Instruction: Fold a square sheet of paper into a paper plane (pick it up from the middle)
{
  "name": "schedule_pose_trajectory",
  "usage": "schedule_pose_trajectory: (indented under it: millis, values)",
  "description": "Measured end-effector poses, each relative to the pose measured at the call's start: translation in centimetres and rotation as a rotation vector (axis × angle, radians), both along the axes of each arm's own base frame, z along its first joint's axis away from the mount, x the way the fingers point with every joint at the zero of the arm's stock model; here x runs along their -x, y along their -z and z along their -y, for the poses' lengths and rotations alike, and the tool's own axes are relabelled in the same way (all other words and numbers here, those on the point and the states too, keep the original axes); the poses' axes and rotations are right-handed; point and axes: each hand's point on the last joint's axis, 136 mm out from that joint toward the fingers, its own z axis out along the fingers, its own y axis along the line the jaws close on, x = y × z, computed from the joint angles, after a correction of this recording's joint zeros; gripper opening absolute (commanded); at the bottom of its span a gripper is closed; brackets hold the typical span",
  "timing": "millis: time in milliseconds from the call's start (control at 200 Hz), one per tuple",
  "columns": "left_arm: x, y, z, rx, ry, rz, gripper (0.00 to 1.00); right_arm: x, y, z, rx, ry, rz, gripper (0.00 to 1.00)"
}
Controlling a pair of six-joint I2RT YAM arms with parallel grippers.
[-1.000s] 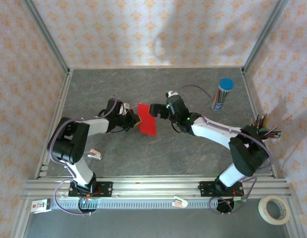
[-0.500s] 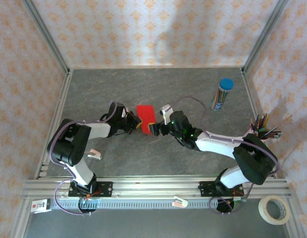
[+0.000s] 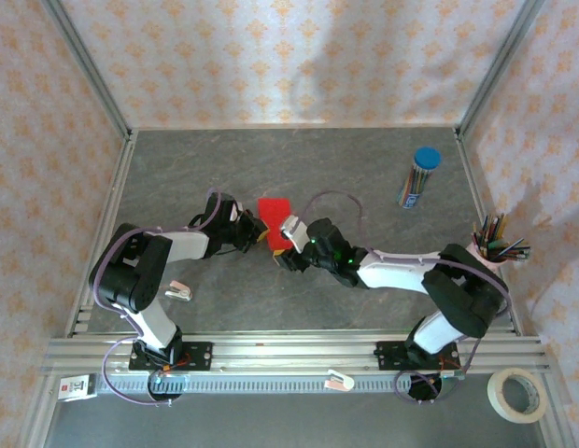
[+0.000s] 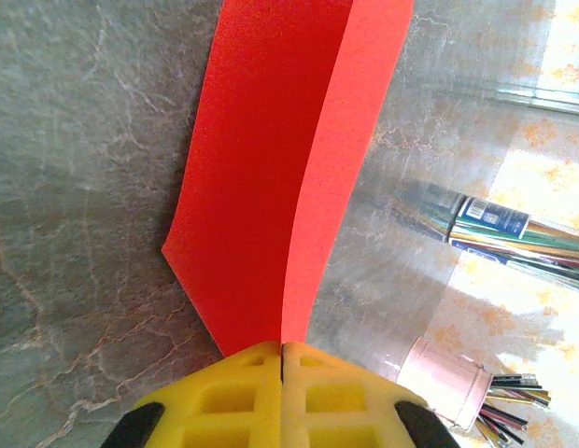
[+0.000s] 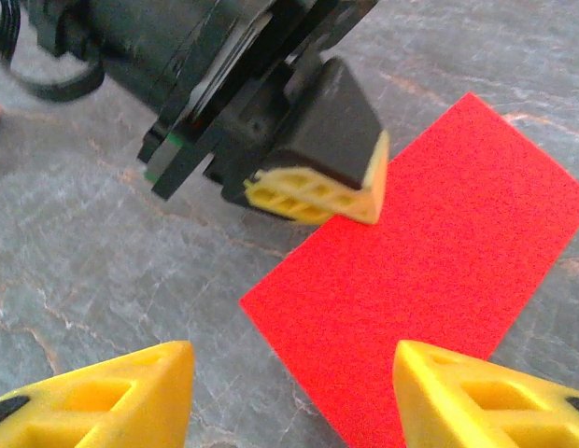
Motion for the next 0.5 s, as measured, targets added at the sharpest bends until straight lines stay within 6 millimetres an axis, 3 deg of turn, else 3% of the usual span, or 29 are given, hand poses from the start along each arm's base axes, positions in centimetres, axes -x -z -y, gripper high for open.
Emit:
schedule_pose_trajectory:
  millis: [300, 500]
  values:
    - [0.0, 0.0, 0.0, 0.0, 0.0, 0.0, 0.0, -0.3, 2.6, -1.5, 0.141, -0.046, 0.085, 0.65]
    - [0.0, 0.0, 0.0, 0.0, 0.001, 0.0, 0.0, -1.3, 4.0, -1.2, 0.229, -0.023, 0.142, 0.56]
